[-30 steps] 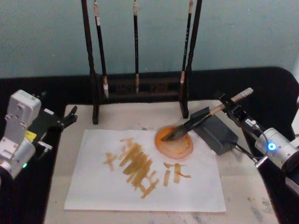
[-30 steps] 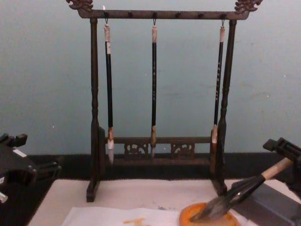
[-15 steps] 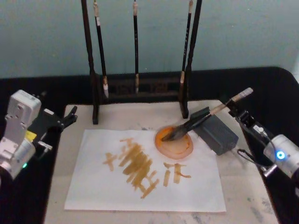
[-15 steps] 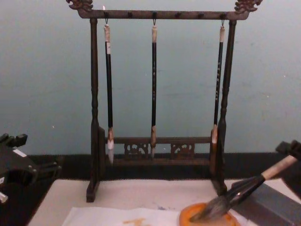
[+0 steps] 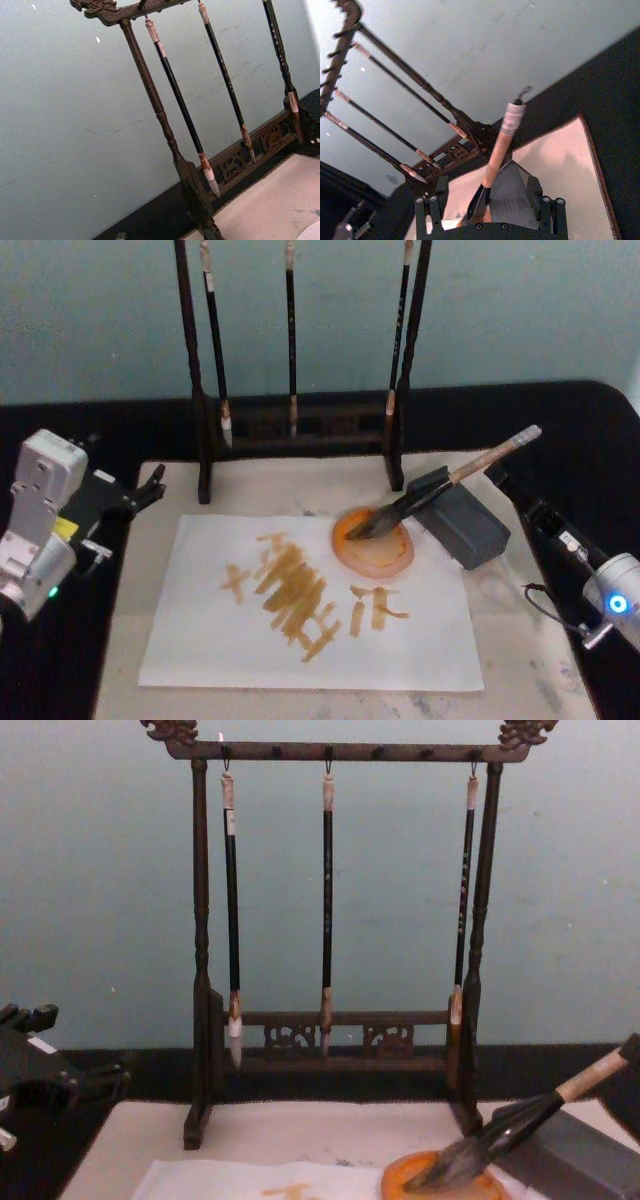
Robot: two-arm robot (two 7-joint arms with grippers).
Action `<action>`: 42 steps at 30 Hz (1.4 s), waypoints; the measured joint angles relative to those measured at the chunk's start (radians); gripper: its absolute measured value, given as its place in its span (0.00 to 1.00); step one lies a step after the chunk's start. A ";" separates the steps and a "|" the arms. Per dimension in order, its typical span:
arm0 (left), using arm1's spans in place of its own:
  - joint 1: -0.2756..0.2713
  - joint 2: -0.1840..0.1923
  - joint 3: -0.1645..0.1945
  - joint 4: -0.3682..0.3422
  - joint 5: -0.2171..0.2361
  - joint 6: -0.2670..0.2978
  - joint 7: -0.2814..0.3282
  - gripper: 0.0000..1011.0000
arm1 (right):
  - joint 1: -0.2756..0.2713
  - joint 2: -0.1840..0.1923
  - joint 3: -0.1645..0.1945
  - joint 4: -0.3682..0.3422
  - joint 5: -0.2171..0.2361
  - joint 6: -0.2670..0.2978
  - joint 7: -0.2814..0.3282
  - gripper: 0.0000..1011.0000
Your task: Pick up the brush from the inkstone, write on the paper, then place the brush back to its original position.
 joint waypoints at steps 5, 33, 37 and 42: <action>0.000 0.000 0.000 0.000 0.000 0.000 0.000 1.00 | -0.012 0.004 -0.018 -0.046 -0.125 -0.060 -0.056 0.99; 0.000 0.000 0.000 0.000 0.000 0.000 0.000 1.00 | 0.118 -0.026 -0.234 -0.012 -0.948 -0.100 -0.425 0.99; 0.000 0.000 0.000 0.000 0.000 0.000 0.000 1.00 | 0.118 -0.028 -0.234 -0.010 -0.961 -0.101 -0.429 0.99; 0.000 0.000 0.000 0.000 0.000 0.000 0.000 1.00 | 0.118 -0.028 -0.235 -0.010 -0.959 -0.101 -0.429 0.99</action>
